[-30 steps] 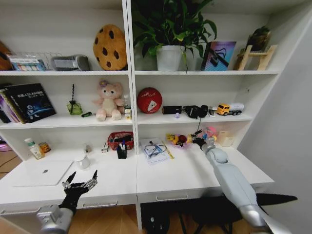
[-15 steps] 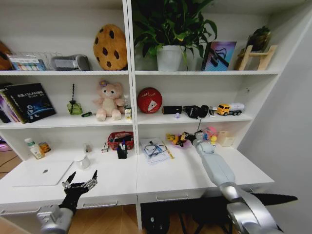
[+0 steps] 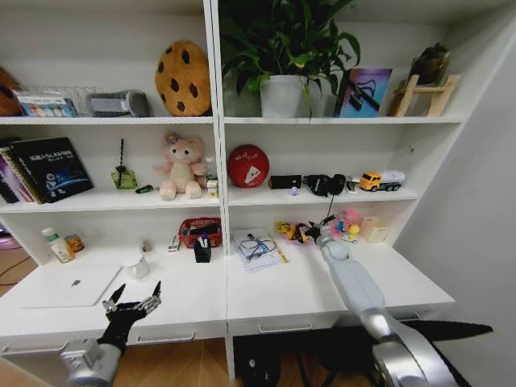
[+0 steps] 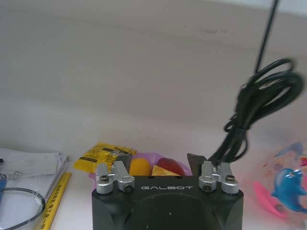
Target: Organize the objects on the table.
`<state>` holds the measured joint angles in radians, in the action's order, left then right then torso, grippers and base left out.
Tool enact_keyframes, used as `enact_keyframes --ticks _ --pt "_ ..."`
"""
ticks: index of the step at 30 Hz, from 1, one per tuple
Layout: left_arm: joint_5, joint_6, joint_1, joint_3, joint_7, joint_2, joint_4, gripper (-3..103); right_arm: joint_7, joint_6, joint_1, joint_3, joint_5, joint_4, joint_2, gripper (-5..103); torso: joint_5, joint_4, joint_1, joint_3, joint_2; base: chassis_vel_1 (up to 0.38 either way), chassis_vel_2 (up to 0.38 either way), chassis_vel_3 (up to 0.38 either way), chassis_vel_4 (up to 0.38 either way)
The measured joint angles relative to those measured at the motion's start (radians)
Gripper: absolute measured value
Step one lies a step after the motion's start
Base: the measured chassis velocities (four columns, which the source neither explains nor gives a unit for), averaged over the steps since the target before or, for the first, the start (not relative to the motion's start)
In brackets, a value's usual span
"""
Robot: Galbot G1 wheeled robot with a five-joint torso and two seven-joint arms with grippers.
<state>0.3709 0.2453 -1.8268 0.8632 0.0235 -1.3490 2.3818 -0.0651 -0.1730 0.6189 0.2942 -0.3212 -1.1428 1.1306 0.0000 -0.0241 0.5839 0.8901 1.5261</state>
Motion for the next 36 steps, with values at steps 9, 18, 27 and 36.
enact_keyframes --ticks 9,18,27,36 --pt "0.000 0.000 0.000 0.000 0.000 0.000 0.000 100 0.170 -0.122 0.427 0.155 -0.104 -0.531 -0.089 98 -0.0009 0.0000 0.000 0.000 0.000 0.000 0.000 0.000 0.000" --pt "0.000 0.000 0.000 0.000 0.000 0.000 0.000 100 0.248 -0.203 0.729 0.258 -0.062 -0.944 -0.044 100 -0.0004 0.0001 0.000 0.000 0.000 0.000 0.000 0.000 0.000" --pt "0.000 0.000 0.000 0.000 0.000 0.000 0.000 100 0.260 -0.229 0.762 0.220 0.004 -1.058 -0.014 100 0.0000 0.0003 0.000 0.000 0.000 0.023 0.030 -0.037 -0.031" --pt "0.000 0.000 0.000 0.000 0.001 0.000 0.000 100 0.240 -0.229 0.757 0.197 0.049 -1.053 -0.014 100 -0.0001 0.0001 0.000 0.000 0.000 0.169 0.180 -0.169 -0.180"
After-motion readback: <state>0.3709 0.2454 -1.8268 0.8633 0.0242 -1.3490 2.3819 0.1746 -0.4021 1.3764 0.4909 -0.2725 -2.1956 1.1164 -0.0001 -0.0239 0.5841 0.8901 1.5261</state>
